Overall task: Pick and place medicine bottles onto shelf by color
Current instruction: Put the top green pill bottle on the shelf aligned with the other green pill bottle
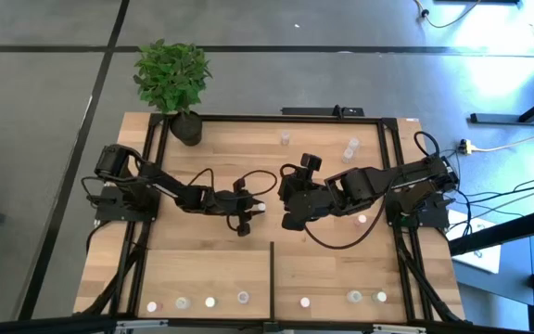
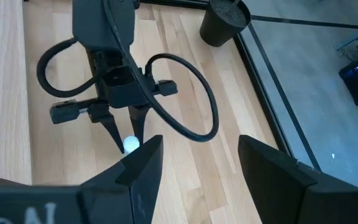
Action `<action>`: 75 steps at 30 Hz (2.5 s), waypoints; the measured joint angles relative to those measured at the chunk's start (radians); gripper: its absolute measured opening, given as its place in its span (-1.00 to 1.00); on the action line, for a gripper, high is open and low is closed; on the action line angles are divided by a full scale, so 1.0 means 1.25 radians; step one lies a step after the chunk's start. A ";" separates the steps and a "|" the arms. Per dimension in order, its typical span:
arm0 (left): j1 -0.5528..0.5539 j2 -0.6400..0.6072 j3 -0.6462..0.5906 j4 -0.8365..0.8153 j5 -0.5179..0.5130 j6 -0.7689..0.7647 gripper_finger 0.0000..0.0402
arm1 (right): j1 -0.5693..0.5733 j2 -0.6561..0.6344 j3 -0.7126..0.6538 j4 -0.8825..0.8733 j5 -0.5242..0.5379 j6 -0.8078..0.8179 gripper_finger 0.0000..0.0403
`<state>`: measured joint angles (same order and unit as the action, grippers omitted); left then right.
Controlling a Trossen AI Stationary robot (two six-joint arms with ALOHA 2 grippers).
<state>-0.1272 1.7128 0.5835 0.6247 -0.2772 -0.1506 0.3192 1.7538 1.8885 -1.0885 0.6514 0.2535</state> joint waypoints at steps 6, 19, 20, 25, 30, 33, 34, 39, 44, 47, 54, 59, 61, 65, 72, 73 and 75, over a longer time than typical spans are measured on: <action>-0.025 -0.054 0.000 -0.054 -0.034 0.000 -0.48 | 0.000 0.000 0.000 0.000 0.000 0.000 0.05; -0.143 -0.226 0.000 -0.227 -0.143 -0.051 -0.48 | 0.000 0.000 0.000 0.006 0.000 0.000 0.05; -0.155 -0.237 0.000 -0.241 -0.149 -0.053 -0.48 | 0.000 0.000 0.000 0.006 0.000 0.000 0.05; -0.209 -0.276 0.000 -0.263 -0.195 -0.054 -0.48 | 0.000 0.000 0.000 0.006 0.000 0.000 0.05; -0.262 -0.302 0.000 -0.298 -0.236 -0.083 -0.48 | 0.000 0.000 0.000 0.007 0.000 0.000 0.05; -0.293 -0.312 -0.001 -0.326 -0.236 -0.097 -0.48 | 0.000 0.000 0.000 0.006 0.000 0.000 0.05; -0.302 -0.316 -0.001 -0.329 -0.236 -0.103 -0.48 | 0.000 0.000 0.000 0.006 0.000 0.000 0.05; -0.351 -0.340 -0.001 -0.350 -0.237 -0.108 -0.48 | 0.000 0.000 0.000 0.007 0.000 0.000 0.05; -0.394 -0.345 -0.001 -0.361 -0.236 -0.108 -0.48 | 0.000 0.000 0.000 0.006 0.000 0.000 0.05; -0.422 -0.345 -0.001 -0.362 -0.232 -0.109 -0.48 | 0.000 0.000 0.000 0.007 0.000 0.000 0.05; -0.473 -0.370 0.008 -0.368 -0.232 -0.129 -0.48 | 0.000 0.000 0.000 0.007 0.000 0.000 0.05; -0.504 -0.386 0.032 -0.409 -0.230 -0.129 -0.48 | 0.000 0.000 0.000 0.007 0.000 0.000 0.05; -0.521 -0.387 0.046 -0.427 -0.225 -0.129 -0.48 | 0.000 0.000 0.000 0.007 0.000 0.000 0.05; -0.561 -0.387 0.056 -0.435 -0.223 -0.124 -0.48 | 0.000 0.000 0.000 0.007 0.000 0.000 0.05; -0.610 -0.387 0.056 -0.439 -0.223 -0.148 -0.48 | 0.000 0.000 0.000 0.007 0.000 0.000 0.05; -0.614 -0.387 0.056 -0.443 -0.227 -0.156 -0.48 | 0.000 0.000 0.000 0.007 0.000 0.000 0.05; -0.622 -0.387 0.056 -0.466 -0.241 -0.182 -0.48 | 0.000 0.000 0.000 0.008 0.000 0.000 0.05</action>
<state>-0.9051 1.2293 0.6529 0.0421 -0.5784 -0.3783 0.3191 1.7538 1.8885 -1.0791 0.6518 0.2535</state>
